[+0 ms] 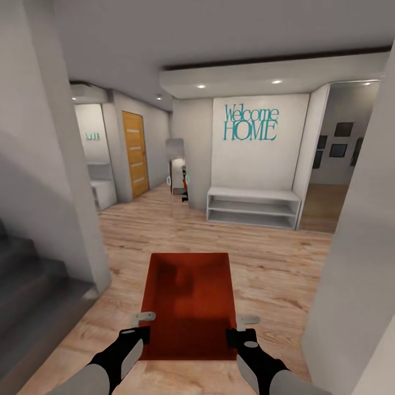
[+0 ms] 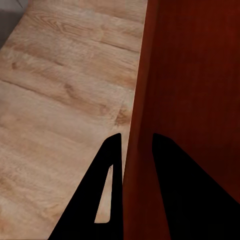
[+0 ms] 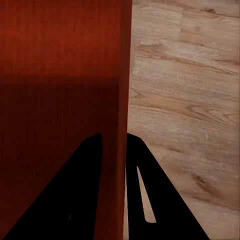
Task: Move the two storage containers from the living room to the garage. In the garage, place one container on the floor and stack the other container on top of it (either order is fine).
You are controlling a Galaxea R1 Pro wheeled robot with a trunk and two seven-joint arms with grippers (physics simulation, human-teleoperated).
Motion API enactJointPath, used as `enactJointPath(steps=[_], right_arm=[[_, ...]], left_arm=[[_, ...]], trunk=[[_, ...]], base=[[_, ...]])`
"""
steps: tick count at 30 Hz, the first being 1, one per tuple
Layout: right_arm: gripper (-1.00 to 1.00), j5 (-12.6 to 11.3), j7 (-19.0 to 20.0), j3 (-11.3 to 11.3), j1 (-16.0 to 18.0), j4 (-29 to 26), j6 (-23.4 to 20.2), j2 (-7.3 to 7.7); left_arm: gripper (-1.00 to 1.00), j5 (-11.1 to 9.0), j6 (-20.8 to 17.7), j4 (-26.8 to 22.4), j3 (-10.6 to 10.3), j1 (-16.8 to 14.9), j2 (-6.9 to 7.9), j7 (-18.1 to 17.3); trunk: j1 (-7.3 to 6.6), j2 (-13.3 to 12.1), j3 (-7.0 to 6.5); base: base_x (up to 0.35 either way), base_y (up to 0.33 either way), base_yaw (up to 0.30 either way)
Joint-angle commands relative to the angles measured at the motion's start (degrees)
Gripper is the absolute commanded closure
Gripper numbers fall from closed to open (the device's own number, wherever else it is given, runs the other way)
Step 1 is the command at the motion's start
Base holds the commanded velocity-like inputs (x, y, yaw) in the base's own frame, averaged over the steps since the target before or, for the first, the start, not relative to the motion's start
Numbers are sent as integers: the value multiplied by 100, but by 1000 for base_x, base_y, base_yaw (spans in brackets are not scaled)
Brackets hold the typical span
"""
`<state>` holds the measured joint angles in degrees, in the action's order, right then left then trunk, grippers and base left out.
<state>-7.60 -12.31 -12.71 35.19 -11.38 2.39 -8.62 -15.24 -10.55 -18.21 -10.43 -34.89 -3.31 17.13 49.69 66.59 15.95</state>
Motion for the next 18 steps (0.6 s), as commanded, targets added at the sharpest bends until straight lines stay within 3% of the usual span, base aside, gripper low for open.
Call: enactJointPath(steps=[1, 18], right_arm=[[100, -49, -35, 124, 5, 4, 28, 3], [100, -48, -43, 119, 5, 4, 28, -8]], left_arm=[[100, 38, -38, -24, 77, -3, 304, 62], [100, 38, -35, -24, 78, -1, 305, 62]], trunk=[[4, 5, 7], [4, 5, 7]], base=[[321, 0, 0], [321, 0, 0]])
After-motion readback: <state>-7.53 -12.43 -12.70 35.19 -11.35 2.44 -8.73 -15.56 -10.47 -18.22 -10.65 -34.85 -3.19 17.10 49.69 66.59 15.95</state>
